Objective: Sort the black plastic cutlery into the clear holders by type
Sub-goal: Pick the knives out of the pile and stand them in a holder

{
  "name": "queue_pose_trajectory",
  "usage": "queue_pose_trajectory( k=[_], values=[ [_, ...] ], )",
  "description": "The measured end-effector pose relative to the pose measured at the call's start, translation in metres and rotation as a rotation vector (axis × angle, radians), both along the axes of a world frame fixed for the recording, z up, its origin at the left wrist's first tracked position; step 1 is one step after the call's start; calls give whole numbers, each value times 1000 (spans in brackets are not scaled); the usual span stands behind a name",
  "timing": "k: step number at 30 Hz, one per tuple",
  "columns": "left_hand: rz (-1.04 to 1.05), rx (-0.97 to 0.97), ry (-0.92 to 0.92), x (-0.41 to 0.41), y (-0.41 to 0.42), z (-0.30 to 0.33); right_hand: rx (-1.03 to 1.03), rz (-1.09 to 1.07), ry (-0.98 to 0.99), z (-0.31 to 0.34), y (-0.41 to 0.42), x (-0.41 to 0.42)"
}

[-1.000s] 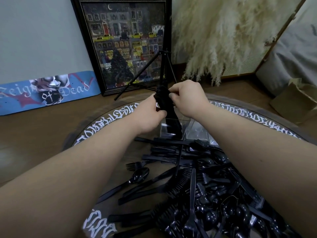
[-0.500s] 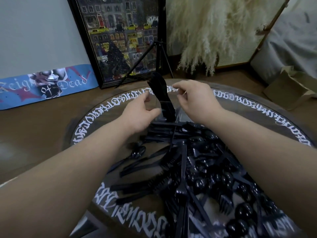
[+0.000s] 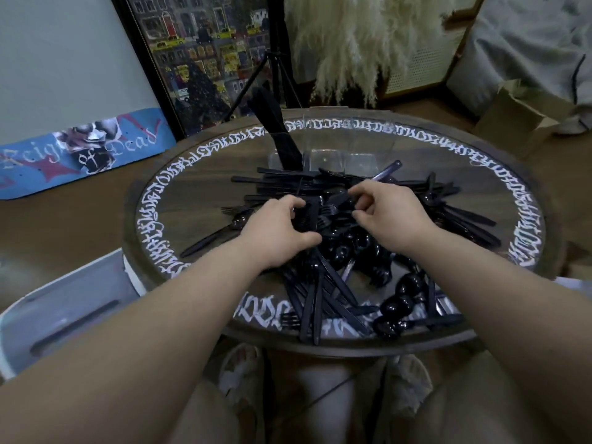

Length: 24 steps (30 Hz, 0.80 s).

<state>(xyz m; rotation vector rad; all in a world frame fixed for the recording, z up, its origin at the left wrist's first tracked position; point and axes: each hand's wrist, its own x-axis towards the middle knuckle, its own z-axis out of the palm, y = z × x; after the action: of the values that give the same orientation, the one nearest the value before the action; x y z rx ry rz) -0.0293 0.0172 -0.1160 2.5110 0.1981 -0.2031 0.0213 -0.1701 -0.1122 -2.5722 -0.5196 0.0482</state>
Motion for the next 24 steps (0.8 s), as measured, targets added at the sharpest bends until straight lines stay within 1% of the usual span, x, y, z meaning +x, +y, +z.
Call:
queue_pose_trajectory(
  k=[3, 5, 8, 11, 14, 19, 21, 24],
  values=[
    [-19, 137, 15, -13, -12, -10, 16, -62, 22, -14, -16, -11],
    [-32, 203, 34, -18, -16, -18, 0, -67, 39, -19, -20, -15],
    [-33, 255, 15, -16, -16, -25, -26, -90, -76, -14, -20, -8],
    [-32, 246, -30, -10, -9, -25, -113, -68, -194, -15, -16, 0],
    [-23, 236, -30, -6, 2, -25, -173, -20, -283, -19, -5, 6],
    [53, 225, -38, 1, 22, -24, -499, -13, -214, -32, 23, 14],
    [88, 234, -45, 4, 29, -24, -539, -11, -225, -35, 32, 14],
    [114, 224, -49, 8, 38, -25, -501, 15, -213, -33, 44, 11]
  ],
)
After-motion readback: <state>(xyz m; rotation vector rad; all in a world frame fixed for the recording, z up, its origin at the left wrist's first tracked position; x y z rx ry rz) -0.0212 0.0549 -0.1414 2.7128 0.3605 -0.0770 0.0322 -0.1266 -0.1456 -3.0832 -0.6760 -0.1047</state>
